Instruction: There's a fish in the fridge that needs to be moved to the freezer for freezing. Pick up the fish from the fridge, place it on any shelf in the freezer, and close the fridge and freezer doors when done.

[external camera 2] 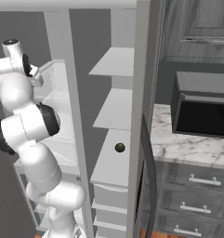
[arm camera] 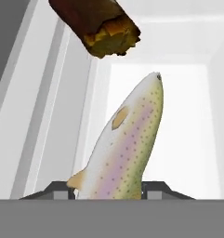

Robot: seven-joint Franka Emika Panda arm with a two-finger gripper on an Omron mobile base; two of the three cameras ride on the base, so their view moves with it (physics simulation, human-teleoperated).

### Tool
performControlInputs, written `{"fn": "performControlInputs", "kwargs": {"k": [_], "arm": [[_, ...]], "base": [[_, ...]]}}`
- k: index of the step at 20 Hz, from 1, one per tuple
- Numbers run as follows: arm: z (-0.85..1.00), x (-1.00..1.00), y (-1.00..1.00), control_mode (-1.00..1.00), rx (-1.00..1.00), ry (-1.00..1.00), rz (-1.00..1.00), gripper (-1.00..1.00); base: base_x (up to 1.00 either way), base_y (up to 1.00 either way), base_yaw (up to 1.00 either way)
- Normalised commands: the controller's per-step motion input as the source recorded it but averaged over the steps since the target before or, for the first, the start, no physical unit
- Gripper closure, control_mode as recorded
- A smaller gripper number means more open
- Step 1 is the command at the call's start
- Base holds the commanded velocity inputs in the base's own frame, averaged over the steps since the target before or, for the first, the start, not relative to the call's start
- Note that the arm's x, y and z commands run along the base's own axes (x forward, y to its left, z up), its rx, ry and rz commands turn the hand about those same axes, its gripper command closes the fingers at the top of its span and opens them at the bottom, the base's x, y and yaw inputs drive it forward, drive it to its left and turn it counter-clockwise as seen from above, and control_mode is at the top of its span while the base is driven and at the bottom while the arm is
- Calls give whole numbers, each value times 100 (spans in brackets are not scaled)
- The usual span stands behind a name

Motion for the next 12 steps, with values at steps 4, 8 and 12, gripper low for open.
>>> {"fn": "performControlInputs", "kwargs": {"k": [4, 8, 12], "arm": [[-79, -100, 0, -100, 0, -4, -4, 100], [-20, -79, -5, -100, 0, -4, -4, 100], [11, -59, -31, -100, 1, 1, -7, 100]], "base": [[0, 0, 0], [0, 0, 0], [0, 0, 0]]}}
